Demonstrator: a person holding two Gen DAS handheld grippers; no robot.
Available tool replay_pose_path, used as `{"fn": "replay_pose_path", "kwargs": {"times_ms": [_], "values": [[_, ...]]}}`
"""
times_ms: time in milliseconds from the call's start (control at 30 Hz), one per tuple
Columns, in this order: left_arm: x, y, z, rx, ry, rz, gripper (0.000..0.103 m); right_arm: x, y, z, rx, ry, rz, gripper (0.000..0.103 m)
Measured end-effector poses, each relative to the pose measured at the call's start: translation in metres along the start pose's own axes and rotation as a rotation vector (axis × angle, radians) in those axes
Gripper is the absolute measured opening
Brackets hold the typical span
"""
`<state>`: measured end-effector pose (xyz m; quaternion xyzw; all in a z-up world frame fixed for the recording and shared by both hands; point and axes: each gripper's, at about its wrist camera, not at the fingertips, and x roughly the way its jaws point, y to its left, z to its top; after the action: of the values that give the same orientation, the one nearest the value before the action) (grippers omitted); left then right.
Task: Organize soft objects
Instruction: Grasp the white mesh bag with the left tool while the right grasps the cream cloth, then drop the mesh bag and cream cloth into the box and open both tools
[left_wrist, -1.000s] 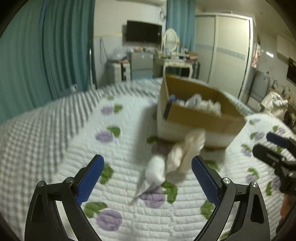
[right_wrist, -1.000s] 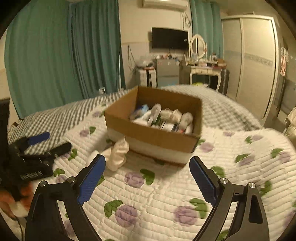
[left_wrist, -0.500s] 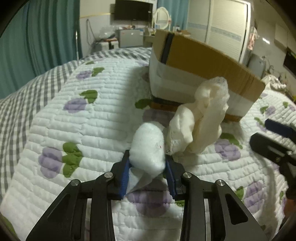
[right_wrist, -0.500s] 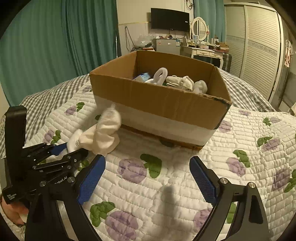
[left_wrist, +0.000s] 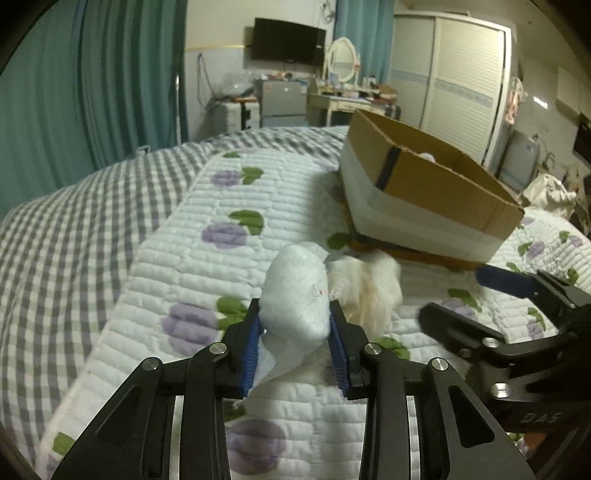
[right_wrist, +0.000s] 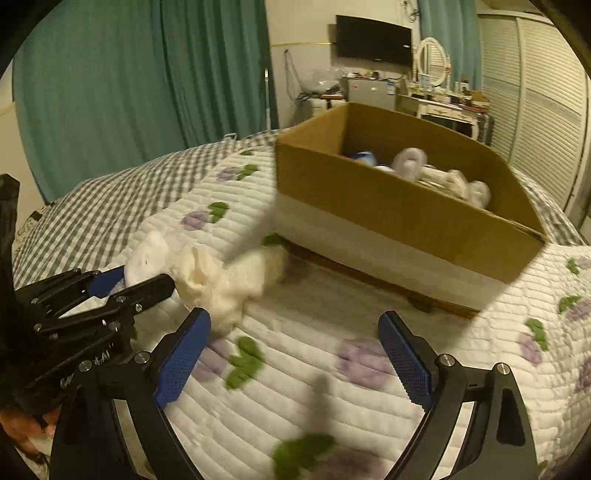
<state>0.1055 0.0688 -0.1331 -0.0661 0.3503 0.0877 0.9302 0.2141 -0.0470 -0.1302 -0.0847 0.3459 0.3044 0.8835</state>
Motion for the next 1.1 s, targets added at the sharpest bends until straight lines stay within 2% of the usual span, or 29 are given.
{"fn": "replay_pose_path", "kwargs": {"times_ms": [133, 267, 300, 333, 367, 400, 500, 700, 967, 1100], "values": [[0.011, 0.017, -0.005, -0.038, 0.05, 0.028, 0.032, 0.025, 0.012, 0.012, 0.013, 0.022, 0.034, 0.088], [0.023, 0.033, -0.01, -0.081, 0.096, 0.028, 0.032, 0.056, 0.016, 0.015, 0.049, 0.095, 0.125, 0.076], [0.025, 0.034, -0.011, -0.085, 0.1, 0.029, 0.032, 0.063, 0.018, 0.014, 0.057, 0.109, 0.153, 0.068], [0.026, 0.036, -0.012, -0.089, 0.104, 0.03, 0.032, 0.068, 0.02, 0.014, 0.059, 0.121, 0.176, 0.053], [0.027, 0.037, -0.013, -0.091, 0.109, 0.029, 0.032, 0.074, 0.024, 0.013, 0.058, 0.135, 0.211, 0.044], [0.028, 0.038, -0.013, -0.091, 0.112, 0.028, 0.032, 0.077, 0.027, 0.012, 0.052, 0.14, 0.229, 0.023], [0.031, 0.039, -0.014, -0.099, 0.115, 0.016, 0.032, 0.074, 0.036, 0.008, -0.005, 0.126, 0.192, 0.012], [0.021, 0.039, -0.021, -0.119, 0.106, -0.023, 0.032, 0.047, 0.001, 0.004, 0.054, 0.066, 0.024, 0.008], [-0.026, 0.006, -0.022, -0.009, 0.029, -0.08, 0.031, -0.007, -0.024, -0.007, 0.083, 0.017, -0.004, 0.008], [-0.051, -0.002, -0.022, -0.023, 0.01, -0.115, 0.031, -0.043, -0.025, -0.021, 0.081, -0.004, -0.005, 0.008]]}}
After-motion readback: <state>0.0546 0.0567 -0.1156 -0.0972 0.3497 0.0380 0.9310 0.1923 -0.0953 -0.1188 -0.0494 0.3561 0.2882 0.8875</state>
